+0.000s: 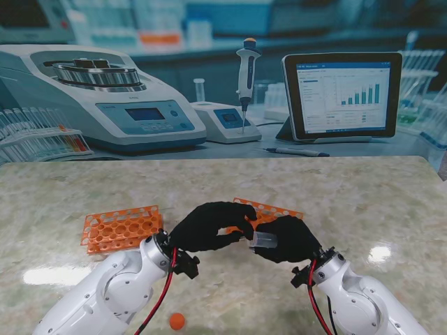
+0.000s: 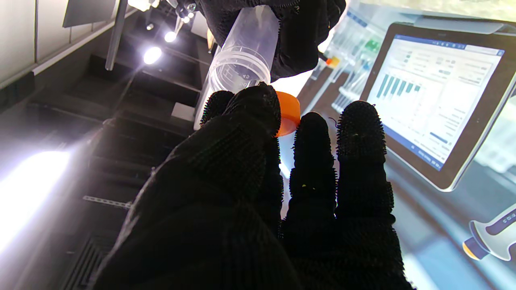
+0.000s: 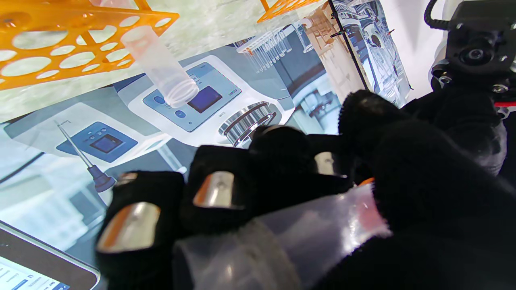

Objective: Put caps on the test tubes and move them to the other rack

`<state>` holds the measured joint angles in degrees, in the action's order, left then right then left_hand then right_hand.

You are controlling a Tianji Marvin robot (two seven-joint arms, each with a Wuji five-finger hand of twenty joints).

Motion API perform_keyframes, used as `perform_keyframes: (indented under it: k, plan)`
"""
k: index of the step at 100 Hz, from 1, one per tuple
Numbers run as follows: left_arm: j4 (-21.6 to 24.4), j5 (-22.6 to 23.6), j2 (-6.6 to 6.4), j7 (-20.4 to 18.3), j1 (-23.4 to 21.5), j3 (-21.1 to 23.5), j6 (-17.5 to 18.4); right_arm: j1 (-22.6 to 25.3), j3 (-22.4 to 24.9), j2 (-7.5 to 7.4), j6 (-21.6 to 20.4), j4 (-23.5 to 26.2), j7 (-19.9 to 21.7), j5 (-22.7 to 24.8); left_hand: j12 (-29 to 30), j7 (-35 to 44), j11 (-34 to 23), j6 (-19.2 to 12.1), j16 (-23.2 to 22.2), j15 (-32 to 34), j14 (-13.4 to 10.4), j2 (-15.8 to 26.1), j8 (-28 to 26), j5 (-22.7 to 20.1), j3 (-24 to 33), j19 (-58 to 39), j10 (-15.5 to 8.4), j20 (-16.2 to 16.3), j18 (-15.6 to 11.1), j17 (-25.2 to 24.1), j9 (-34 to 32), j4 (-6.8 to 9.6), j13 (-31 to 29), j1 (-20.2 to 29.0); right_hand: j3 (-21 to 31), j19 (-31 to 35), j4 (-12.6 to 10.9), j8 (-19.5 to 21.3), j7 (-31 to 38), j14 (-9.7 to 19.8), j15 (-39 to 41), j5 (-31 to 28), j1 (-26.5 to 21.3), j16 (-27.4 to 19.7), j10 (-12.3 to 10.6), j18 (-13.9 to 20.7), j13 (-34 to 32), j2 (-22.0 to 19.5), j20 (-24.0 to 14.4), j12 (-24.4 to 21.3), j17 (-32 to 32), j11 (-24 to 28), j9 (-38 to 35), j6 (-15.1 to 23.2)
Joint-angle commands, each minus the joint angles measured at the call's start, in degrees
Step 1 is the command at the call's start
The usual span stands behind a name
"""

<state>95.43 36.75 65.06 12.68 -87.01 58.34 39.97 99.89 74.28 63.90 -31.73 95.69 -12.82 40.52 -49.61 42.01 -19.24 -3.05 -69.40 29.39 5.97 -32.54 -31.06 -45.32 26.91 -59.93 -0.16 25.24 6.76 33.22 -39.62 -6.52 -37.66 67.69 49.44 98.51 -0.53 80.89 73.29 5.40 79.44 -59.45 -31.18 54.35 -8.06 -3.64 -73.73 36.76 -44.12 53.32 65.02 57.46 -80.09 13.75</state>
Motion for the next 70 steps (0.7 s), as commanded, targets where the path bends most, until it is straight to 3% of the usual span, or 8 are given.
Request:
perform_keyframes:
  k: [1,70]
  plan:
    - [0.1,-0.1,0.15,-0.4,-0.3,-0.1,0.0,0.3,-0.3,0.12,0.3,0.2,0.2,-0.1,-2.1,-0.6,-1.3,1.0,-1.0,0.5,-2.5,2.0,0.7,-0.4,3.8,1.4,0.8,-1.0,0.4,0.5,-1.0,1.76,-1.8,6.3,0.8,3.3,-0.6,2.4,3.3,4.1,4.8,-2.2,-2.3,1.0,0.1,0.3,-2.0,-0.9,0.4,0.8,1.3,0.1,-2.4,2.5]
    - [2.1,1.5,-0.22,-0.7,-2.4,1.2,2.3,0.1,-0.5,0.17,0.7,0.0,-0.2,0.0,-2.3,-0.4,-1.1,0.9,-1.0,0.6,-2.5,2.3,0.7,-0.4,3.2,1.4,0.7,-1.1,0.1,0.7,-1.1,2.09,-1.9,6.3,0.8,3.3,-0.6,2.4,3.3,4.1,4.8,-2.2,-2.3,1.0,0.1,0.3,-2.0,-1.0,0.4,0.8,1.3,0.1,-2.4,2.5]
